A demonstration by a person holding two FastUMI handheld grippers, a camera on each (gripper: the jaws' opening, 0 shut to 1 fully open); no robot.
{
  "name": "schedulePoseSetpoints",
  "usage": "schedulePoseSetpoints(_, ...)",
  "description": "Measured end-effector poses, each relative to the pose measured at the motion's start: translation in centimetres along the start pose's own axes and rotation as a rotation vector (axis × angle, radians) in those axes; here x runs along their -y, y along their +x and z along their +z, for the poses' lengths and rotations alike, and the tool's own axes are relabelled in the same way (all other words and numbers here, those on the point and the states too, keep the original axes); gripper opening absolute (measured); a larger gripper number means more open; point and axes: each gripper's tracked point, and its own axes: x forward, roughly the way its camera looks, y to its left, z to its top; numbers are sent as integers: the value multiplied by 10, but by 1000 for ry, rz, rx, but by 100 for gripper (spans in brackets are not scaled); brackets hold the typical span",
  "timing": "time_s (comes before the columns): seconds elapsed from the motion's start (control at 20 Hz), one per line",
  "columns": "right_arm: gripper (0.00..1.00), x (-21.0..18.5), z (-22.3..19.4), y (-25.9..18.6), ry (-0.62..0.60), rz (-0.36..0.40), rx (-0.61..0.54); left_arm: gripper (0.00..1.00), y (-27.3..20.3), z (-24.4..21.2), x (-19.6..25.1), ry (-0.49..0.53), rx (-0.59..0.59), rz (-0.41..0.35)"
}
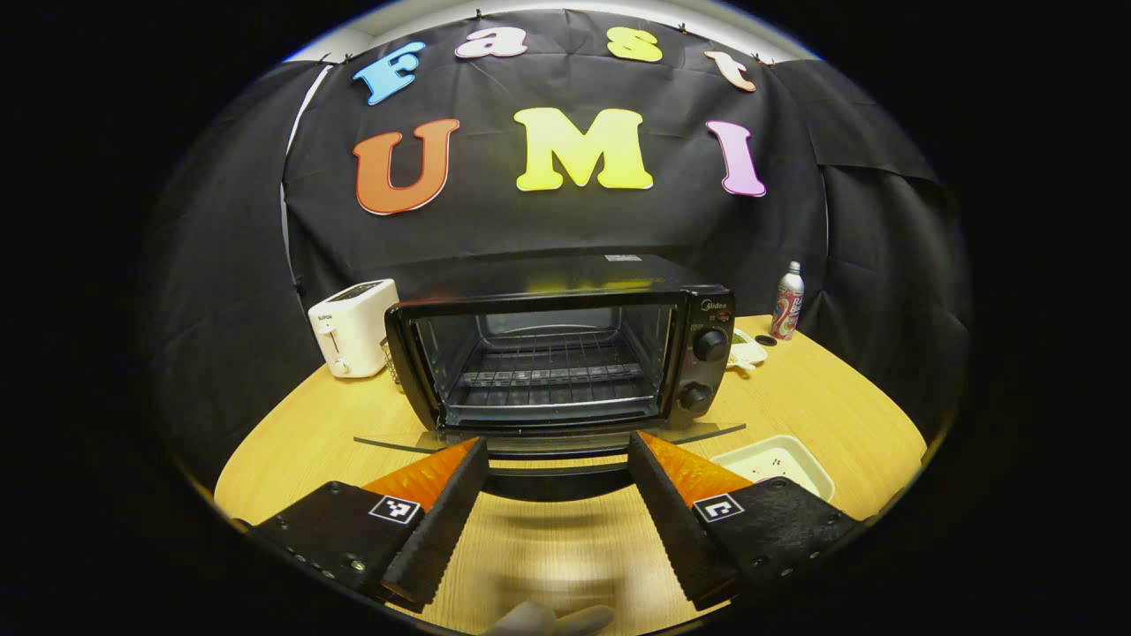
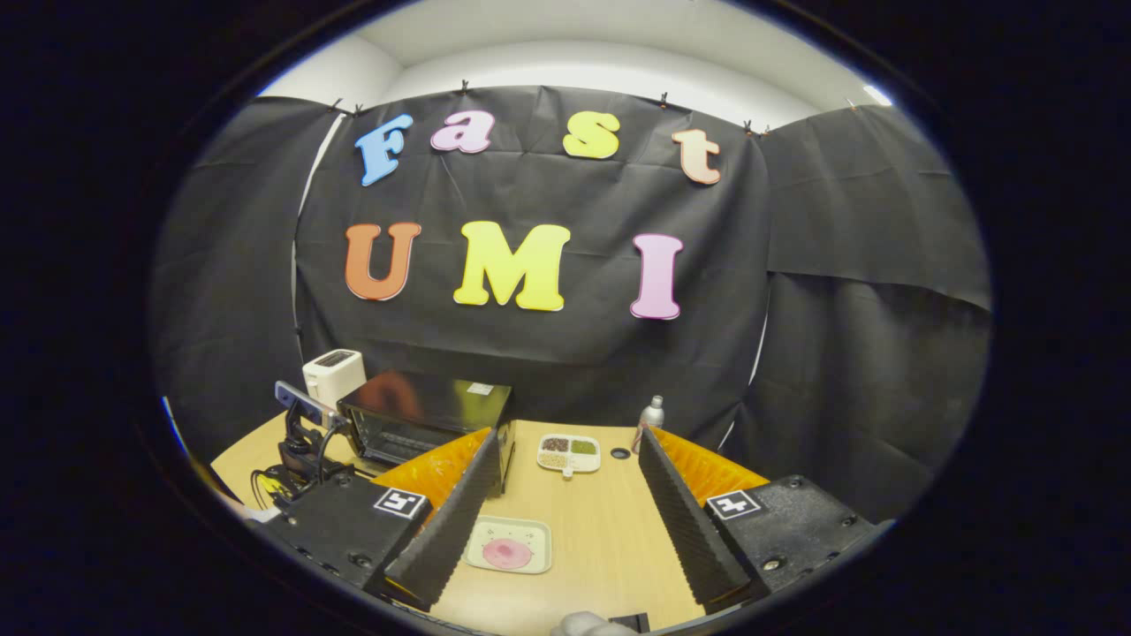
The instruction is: Open the electric oven with the left hand, put the food in, and close the electric oven.
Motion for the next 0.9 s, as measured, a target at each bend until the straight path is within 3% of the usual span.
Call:
schedulePoseSetpoints(0.65, 100, 4, -12, -2, -3, -12, -31, 96, -8, -66, 6, 28, -146, -8)
schedulePoseSetpoints(0.9, 100, 7, -15, -4, -6, -16, -41, 96, -1, -104, 9, -19, -272, -12)
